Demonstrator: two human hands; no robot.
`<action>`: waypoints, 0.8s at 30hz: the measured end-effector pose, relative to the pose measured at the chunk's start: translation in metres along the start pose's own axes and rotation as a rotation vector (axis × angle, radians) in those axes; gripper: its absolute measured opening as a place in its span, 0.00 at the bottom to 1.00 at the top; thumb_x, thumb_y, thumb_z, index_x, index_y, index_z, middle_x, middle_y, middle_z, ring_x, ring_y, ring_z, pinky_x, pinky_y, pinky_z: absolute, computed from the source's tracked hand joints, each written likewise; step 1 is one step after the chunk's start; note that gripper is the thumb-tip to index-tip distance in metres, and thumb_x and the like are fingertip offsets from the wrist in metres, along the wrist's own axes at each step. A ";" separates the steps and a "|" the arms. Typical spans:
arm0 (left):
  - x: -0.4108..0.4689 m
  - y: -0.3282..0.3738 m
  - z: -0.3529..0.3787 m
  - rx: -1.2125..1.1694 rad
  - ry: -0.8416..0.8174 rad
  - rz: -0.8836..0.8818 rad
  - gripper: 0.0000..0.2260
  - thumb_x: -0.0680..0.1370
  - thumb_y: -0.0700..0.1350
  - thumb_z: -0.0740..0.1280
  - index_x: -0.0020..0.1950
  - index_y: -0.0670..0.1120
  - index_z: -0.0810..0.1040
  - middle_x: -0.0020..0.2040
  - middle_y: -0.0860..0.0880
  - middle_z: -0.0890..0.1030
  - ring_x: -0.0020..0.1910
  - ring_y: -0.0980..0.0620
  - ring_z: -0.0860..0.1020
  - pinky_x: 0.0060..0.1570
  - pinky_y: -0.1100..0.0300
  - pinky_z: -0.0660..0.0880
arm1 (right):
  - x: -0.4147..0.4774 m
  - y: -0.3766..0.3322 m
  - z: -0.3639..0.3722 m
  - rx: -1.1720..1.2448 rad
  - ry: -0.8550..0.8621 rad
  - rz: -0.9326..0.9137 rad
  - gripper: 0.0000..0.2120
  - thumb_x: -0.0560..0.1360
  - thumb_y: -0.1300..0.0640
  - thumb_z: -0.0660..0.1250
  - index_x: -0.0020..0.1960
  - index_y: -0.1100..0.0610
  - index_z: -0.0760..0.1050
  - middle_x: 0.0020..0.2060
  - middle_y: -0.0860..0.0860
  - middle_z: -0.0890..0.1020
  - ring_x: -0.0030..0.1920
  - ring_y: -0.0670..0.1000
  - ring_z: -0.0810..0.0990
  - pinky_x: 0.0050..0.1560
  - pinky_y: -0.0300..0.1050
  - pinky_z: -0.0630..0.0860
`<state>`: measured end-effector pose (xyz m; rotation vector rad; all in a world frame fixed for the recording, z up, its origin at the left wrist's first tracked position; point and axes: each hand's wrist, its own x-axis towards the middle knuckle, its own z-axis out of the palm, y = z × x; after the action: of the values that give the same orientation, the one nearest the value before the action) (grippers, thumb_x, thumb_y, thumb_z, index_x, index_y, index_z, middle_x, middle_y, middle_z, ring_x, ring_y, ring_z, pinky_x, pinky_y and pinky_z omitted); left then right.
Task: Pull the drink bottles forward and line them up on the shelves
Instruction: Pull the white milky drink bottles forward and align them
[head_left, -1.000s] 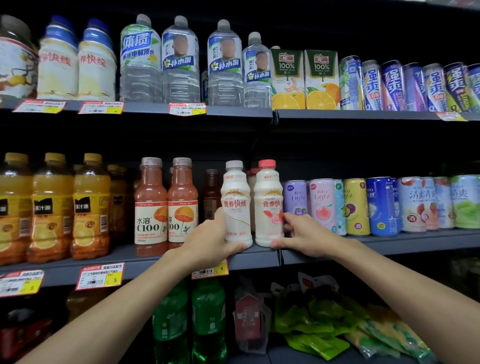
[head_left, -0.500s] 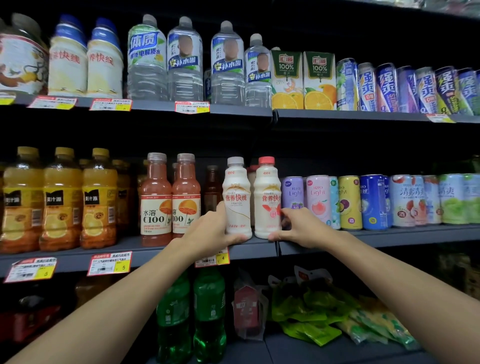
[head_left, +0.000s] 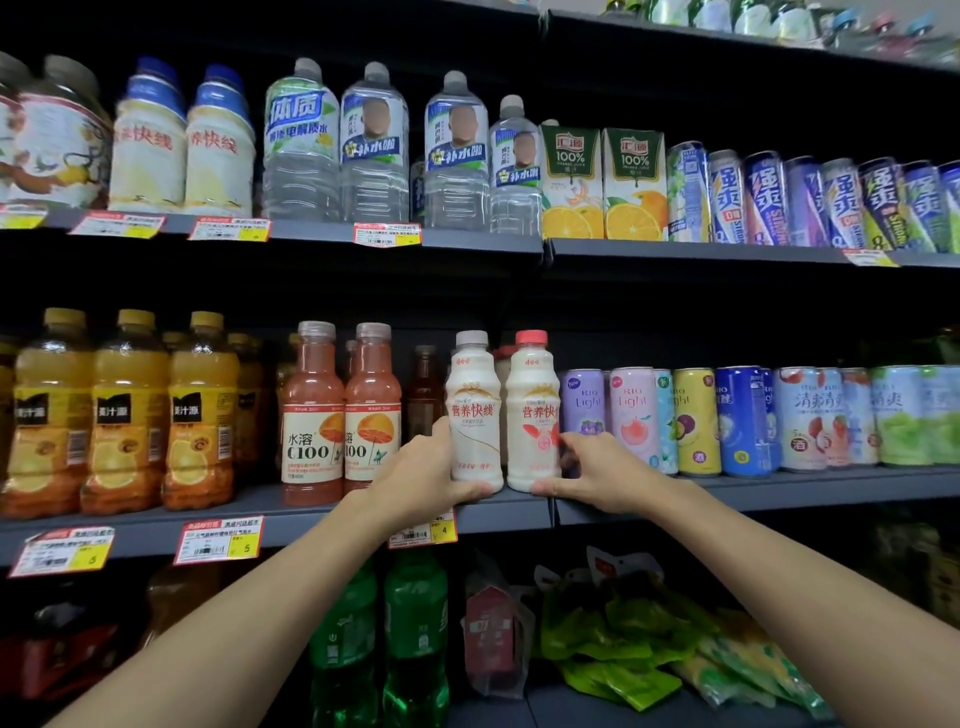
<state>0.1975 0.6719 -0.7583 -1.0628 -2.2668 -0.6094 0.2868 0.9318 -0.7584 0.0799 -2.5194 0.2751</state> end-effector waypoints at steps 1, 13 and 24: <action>0.000 0.000 0.000 -0.003 -0.005 0.001 0.38 0.70 0.69 0.71 0.70 0.48 0.63 0.59 0.51 0.81 0.53 0.50 0.80 0.52 0.49 0.79 | 0.000 0.000 0.000 -0.006 0.002 -0.007 0.39 0.64 0.24 0.68 0.63 0.52 0.76 0.50 0.43 0.83 0.47 0.42 0.81 0.49 0.45 0.82; -0.061 0.007 0.002 0.036 0.487 0.114 0.18 0.77 0.56 0.71 0.62 0.50 0.74 0.49 0.55 0.77 0.45 0.54 0.78 0.36 0.58 0.72 | -0.056 -0.051 0.048 0.147 0.807 -0.025 0.11 0.77 0.43 0.68 0.53 0.49 0.74 0.46 0.40 0.75 0.43 0.39 0.75 0.41 0.36 0.71; -0.183 -0.074 0.097 0.265 0.527 0.320 0.06 0.79 0.47 0.68 0.52 0.48 0.74 0.45 0.49 0.77 0.27 0.50 0.75 0.24 0.58 0.69 | -0.128 -0.122 0.217 0.348 0.591 -0.021 0.13 0.74 0.52 0.70 0.56 0.52 0.73 0.51 0.42 0.72 0.45 0.45 0.77 0.41 0.43 0.75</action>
<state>0.2071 0.5884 -0.9614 -0.9669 -1.6280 -0.3830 0.2848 0.7657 -0.9831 0.1397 -1.8653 0.6261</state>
